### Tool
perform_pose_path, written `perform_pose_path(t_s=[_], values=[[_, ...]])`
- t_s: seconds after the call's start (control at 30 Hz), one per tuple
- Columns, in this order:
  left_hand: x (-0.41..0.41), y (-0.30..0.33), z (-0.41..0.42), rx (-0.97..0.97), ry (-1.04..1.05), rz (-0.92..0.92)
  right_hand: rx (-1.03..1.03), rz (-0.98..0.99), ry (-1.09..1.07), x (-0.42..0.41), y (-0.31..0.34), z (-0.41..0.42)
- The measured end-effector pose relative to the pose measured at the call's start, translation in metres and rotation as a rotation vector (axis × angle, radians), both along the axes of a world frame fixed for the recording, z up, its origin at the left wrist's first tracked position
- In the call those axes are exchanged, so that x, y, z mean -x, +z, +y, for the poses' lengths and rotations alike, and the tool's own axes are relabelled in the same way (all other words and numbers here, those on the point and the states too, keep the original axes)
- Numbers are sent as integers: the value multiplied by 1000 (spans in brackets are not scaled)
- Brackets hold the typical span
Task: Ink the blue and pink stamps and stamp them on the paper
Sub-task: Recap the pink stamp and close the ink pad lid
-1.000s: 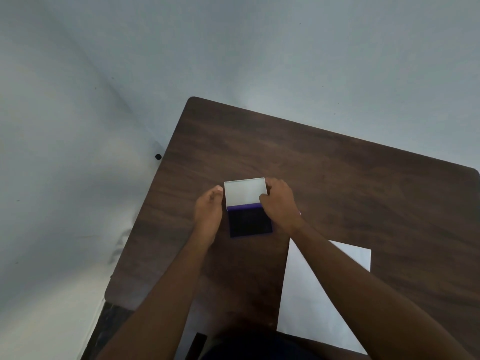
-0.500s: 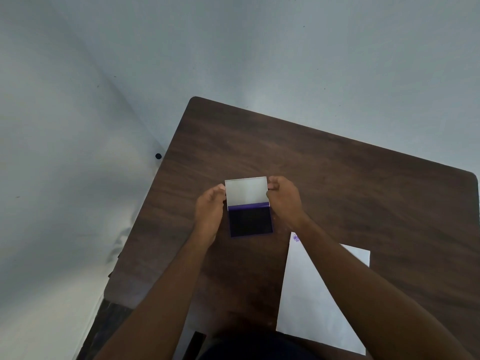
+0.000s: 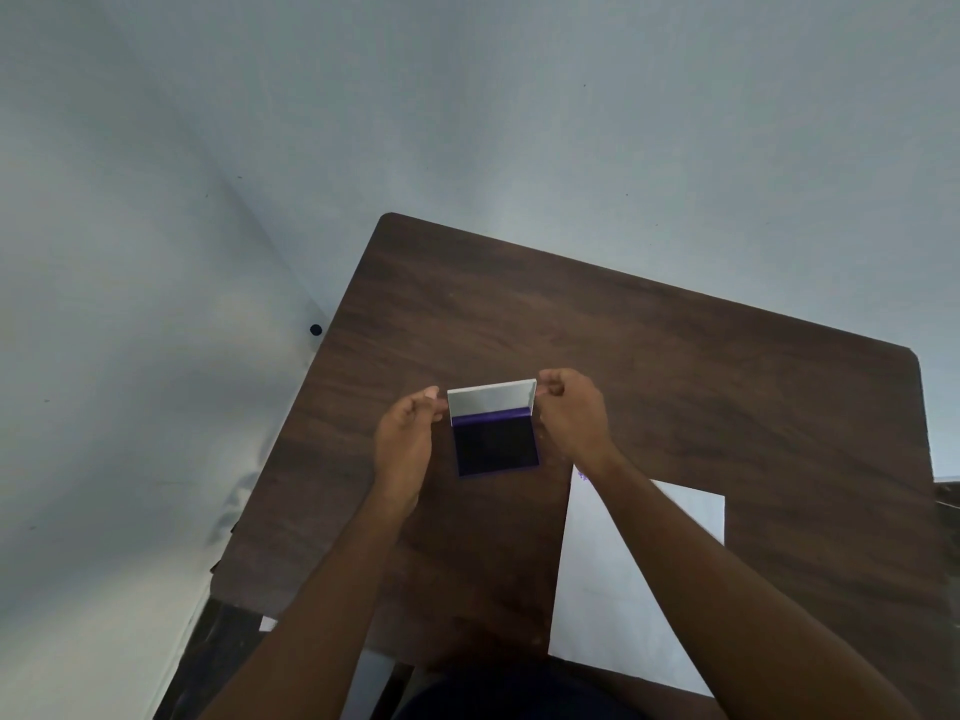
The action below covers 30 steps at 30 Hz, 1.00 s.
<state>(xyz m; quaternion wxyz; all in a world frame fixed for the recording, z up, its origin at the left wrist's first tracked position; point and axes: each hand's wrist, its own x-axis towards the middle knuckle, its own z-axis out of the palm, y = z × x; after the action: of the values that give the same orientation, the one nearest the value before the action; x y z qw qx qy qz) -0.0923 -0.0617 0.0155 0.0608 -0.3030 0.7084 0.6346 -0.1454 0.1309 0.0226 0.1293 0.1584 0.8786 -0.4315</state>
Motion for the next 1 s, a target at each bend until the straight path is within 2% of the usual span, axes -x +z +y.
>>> perform_pose_path(t_s=[0.3,0.53,0.77,1.0], values=[[-25,-5,-1,-52,24,-2,-51,-51,-22,-23,4,8],[-32,-21,2,-35,0,-112,-216,-78,191,-36,-6,8],[-32,-30,3,9,-34,-141,-178,-173,121,-36,-16,8],[-30,-35,2,92,-77,-157,-220,-185,176,-35,-17,7]])
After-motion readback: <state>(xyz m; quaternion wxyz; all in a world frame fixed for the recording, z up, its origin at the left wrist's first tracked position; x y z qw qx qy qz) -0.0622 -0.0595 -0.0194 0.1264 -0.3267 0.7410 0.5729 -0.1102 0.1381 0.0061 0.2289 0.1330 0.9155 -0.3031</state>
